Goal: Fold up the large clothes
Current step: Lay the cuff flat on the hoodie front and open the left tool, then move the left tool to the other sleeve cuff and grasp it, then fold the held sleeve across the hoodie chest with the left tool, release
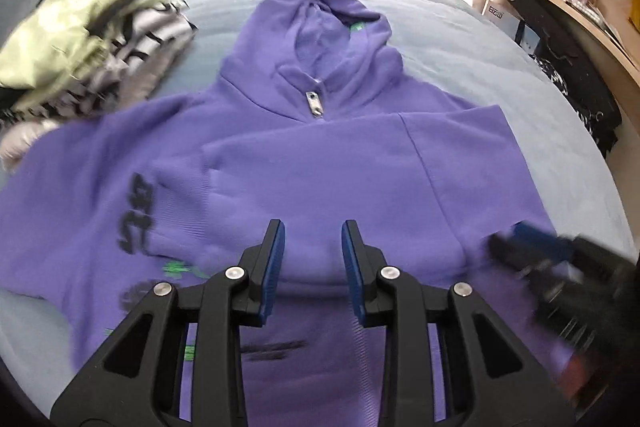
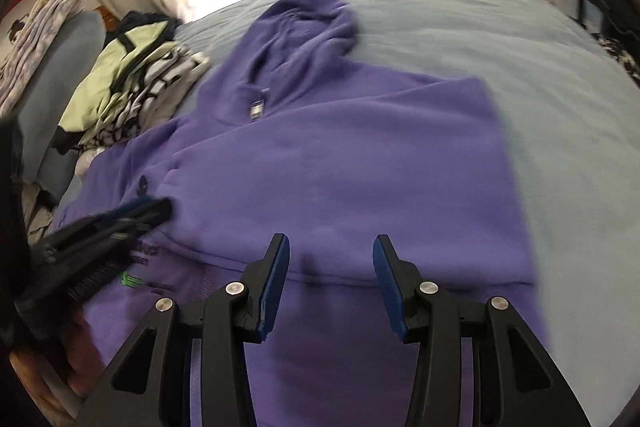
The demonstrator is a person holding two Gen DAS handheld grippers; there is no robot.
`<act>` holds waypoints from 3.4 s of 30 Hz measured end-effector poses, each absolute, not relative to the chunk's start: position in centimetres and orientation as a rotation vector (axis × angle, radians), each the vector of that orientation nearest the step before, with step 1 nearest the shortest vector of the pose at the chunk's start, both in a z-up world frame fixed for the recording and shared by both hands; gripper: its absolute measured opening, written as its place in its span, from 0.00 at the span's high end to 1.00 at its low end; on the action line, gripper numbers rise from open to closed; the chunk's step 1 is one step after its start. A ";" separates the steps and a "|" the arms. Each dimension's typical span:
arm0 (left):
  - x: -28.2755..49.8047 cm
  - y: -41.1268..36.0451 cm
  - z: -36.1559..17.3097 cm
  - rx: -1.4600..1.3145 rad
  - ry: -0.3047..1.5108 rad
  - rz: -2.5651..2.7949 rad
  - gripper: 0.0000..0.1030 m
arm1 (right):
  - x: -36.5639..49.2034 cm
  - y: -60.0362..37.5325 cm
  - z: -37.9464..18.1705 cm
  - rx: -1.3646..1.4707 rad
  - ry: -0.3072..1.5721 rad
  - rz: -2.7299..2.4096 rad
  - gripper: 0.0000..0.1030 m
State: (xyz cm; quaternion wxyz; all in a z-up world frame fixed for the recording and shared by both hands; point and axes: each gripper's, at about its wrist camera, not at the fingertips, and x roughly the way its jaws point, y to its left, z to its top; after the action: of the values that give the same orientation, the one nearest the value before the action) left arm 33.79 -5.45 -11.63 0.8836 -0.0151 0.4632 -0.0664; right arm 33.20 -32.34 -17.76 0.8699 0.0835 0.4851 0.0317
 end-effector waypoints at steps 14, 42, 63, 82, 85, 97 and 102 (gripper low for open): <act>35.5 -0.9 -16.1 -0.123 1.008 -0.061 0.72 | 28.4 -43.6 -18.6 0.335 0.994 -0.129 0.73; 21.1 -2.7 -7.6 -0.037 0.929 -0.062 0.71 | 15.9 -35.0 -13.2 0.387 1.021 -0.087 0.59; 13.5 12.5 -3.3 -0.154 0.807 0.087 0.53 | 12.3 -11.5 -4.7 0.058 0.872 0.053 0.53; 18.1 39.5 -13.7 -0.615 0.926 0.262 0.51 | 24.4 8.0 -13.1 -0.112 0.922 0.210 0.53; 19.5 43.0 -15.4 -0.662 0.938 0.273 0.51 | 26.8 10.1 -14.0 -0.092 0.926 0.228 0.53; 24.8 49.8 -18.6 -0.779 0.887 0.297 0.76 | 28.9 10.5 -17.2 -0.039 0.985 0.243 0.53; 25.2 46.8 -15.4 -0.608 0.891 0.327 0.95 | 27.8 7.6 -17.8 0.015 1.015 0.223 0.53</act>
State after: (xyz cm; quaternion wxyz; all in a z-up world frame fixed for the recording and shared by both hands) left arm 25.24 46.81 -15.36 0.8454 -0.2882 0.4223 0.1548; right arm 27.83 7.56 -17.78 0.8681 0.0074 0.4848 0.1065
